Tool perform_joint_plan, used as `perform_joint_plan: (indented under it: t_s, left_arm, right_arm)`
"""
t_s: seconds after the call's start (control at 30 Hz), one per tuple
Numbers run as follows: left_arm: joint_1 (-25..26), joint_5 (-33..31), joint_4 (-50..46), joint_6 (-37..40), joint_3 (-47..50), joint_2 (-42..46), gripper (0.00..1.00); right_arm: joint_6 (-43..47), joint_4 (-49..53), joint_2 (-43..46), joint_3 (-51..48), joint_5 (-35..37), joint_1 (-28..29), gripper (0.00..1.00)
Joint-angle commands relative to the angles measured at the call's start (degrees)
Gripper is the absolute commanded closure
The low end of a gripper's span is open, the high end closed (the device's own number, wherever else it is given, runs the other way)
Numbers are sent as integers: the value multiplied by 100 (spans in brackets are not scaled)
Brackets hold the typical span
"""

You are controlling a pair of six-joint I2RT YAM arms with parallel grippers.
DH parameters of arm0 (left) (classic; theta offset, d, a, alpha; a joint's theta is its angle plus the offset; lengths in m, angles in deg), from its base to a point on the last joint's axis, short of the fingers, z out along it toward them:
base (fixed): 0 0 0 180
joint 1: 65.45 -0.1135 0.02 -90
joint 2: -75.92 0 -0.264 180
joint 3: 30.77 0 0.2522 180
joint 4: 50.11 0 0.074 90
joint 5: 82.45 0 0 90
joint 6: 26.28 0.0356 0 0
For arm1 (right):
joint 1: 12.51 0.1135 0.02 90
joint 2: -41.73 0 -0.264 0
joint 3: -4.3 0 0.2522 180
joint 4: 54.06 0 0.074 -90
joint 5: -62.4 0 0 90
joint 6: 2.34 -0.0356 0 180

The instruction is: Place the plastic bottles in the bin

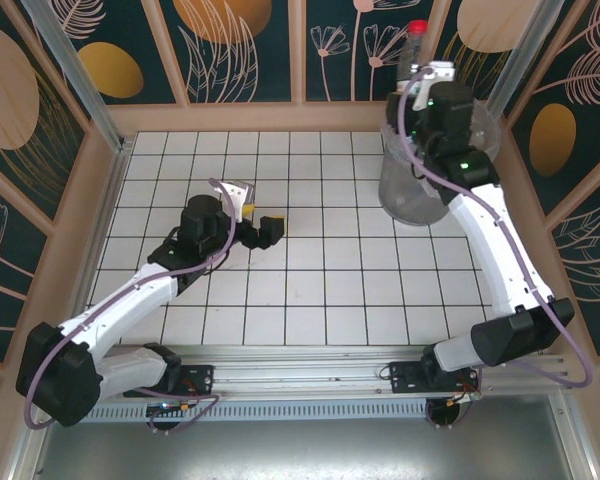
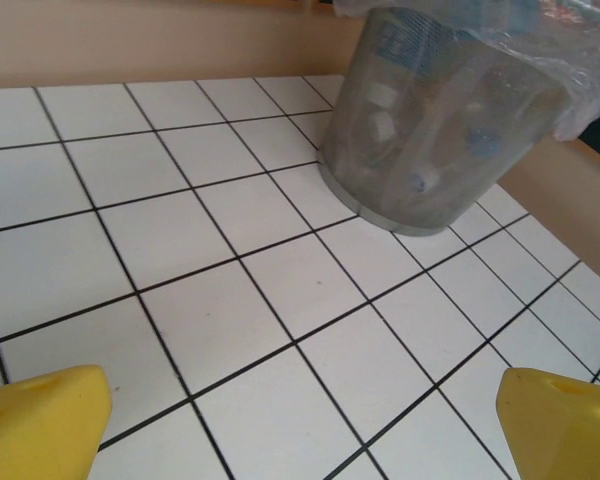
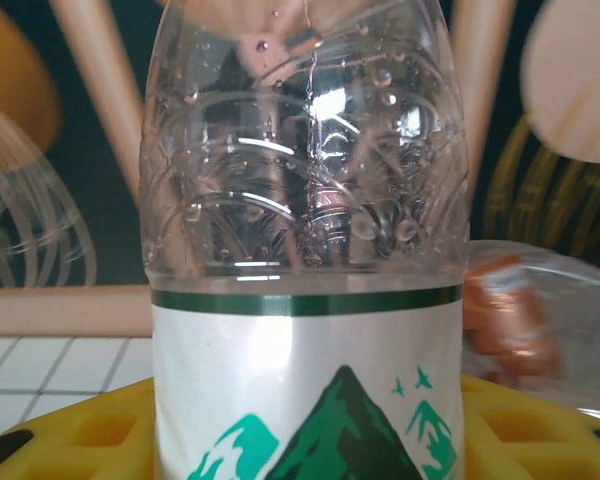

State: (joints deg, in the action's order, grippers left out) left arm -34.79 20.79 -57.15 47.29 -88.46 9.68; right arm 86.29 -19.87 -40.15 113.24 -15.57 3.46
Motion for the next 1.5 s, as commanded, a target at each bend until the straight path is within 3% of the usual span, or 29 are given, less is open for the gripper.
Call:
perform_joint_plan:
  t_s: [0.0, 0.3, 0.43, 0.6, 0.83, 0.9, 1.03, 1.17, 1.47]
  left_arm:
    - [-24, -348, -285, 210, -165, 206, 1]
    - [-24, -332, -385, 158, -257, 111, 1]
    - [-24, -764, -574, 40, -298, 120, 1]
    - [-24, -1507, -933, -71, -353, 102, 1]
    - [-46, -2556, -2110, 84, -706, -127, 1]
    - [-76, -2759, -2391, 47, -723, -207, 1]
    - [-207, -2613, -2547, -174, -657, -334, 1]
    - [-326, -2632, -2696, -335, -648, -440, 1]
    - [-713, -2611, -2967, -444, -541, -397, 1]
  right_arm:
    - [90, 342, 25, 174, 56, -494, 46]
    - [121, 155, -150, -125, -558, -1799, 46]
    - [164, 70, -433, -24, -857, -2172, 46]
    - [411, -320, -783, -153, -730, -2291, 47]
    - [431, -578, -1224, -122, -1096, -2409, 47]
    - [453, -566, -1233, -160, -1498, -2412, 47]
    - [529, -750, -1060, -414, -1962, -2405, 47]
    - [635, -1109, -719, -649, -1672, -2375, 46]
    - [831, -958, -444, -394, -2117, -2126, 46]
